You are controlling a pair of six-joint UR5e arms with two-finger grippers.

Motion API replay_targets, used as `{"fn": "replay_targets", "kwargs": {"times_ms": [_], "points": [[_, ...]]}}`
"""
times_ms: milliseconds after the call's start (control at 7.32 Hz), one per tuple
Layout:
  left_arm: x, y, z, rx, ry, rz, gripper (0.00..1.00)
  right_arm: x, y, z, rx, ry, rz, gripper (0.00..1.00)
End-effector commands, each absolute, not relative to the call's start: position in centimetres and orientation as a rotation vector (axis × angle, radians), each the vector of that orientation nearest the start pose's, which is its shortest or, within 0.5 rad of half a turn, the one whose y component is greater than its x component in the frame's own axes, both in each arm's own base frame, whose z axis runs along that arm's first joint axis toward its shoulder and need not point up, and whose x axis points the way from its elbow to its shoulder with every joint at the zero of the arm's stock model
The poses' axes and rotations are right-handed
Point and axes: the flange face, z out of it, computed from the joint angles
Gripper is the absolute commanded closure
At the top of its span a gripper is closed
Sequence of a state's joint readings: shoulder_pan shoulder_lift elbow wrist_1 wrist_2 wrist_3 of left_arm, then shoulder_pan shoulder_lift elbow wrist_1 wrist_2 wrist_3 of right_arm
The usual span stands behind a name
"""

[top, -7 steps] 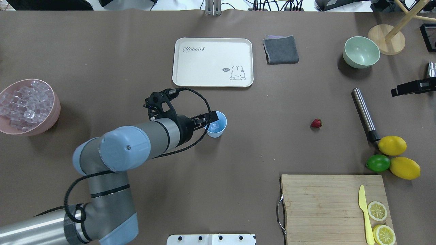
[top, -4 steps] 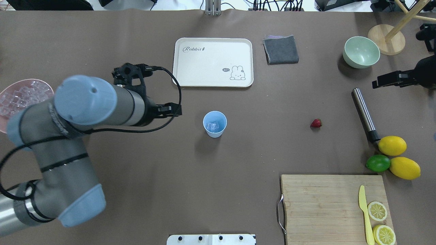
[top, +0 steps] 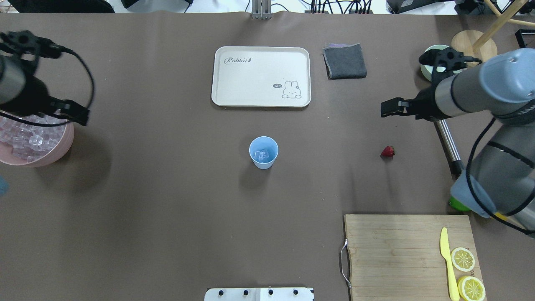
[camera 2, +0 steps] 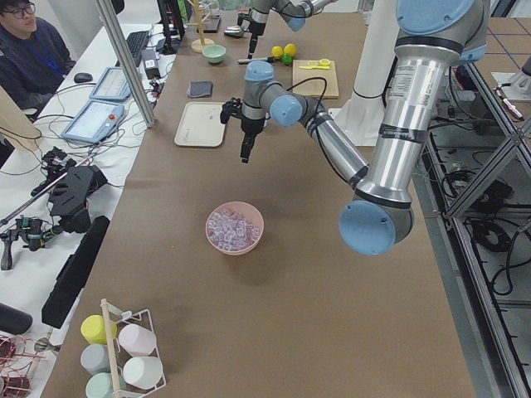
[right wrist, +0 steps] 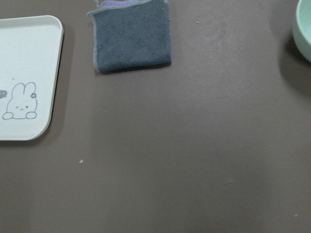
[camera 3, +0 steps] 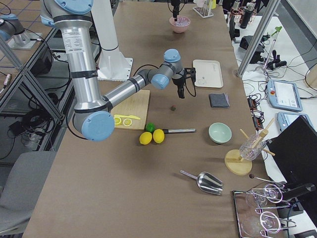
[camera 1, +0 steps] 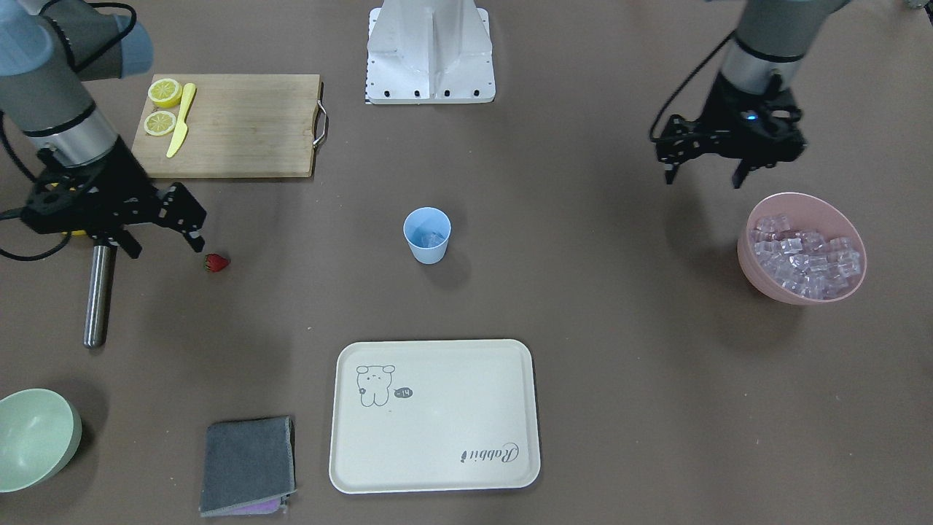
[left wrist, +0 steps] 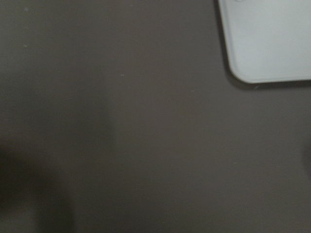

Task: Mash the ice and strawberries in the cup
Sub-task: 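Withdraw the left gripper toward the bowl while the right gripper reaches toward the strawberry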

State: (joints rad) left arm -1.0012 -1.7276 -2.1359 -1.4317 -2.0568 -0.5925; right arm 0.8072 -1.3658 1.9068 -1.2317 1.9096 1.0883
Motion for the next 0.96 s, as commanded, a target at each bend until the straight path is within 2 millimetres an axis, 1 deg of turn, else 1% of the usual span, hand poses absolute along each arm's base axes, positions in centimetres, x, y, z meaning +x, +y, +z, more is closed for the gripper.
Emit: {"fn": "replay_targets", "kwargs": {"times_ms": [0,137,273,410,546,820], "points": [[4.7,-46.1,45.7,0.152,0.708,0.165,0.01,-36.7,-45.4,33.4,0.243,-0.894,0.174,0.00],[0.9,-45.7,52.2,0.107,0.676,0.216,0.01,-37.7,-45.6,32.1,0.225,-0.874,0.177,0.00],[-5.5,-45.9,57.3,0.124,0.665,0.221,0.01,-38.9,-45.4,31.2,0.205,-0.853,0.168,0.00],[-7.5,-45.4,58.7,0.155,0.692,0.272,0.01,-40.1,-45.2,32.9,0.195,-0.821,0.146,0.00],[-7.4,-45.3,59.2,0.147,0.709,0.268,0.01,-41.3,-45.4,34.9,0.175,-0.787,0.128,0.00],[-7.4,-44.7,59.5,0.144,0.713,0.270,0.01,-41.4,-45.6,37.9,0.201,-0.814,0.104,0.00]]}}
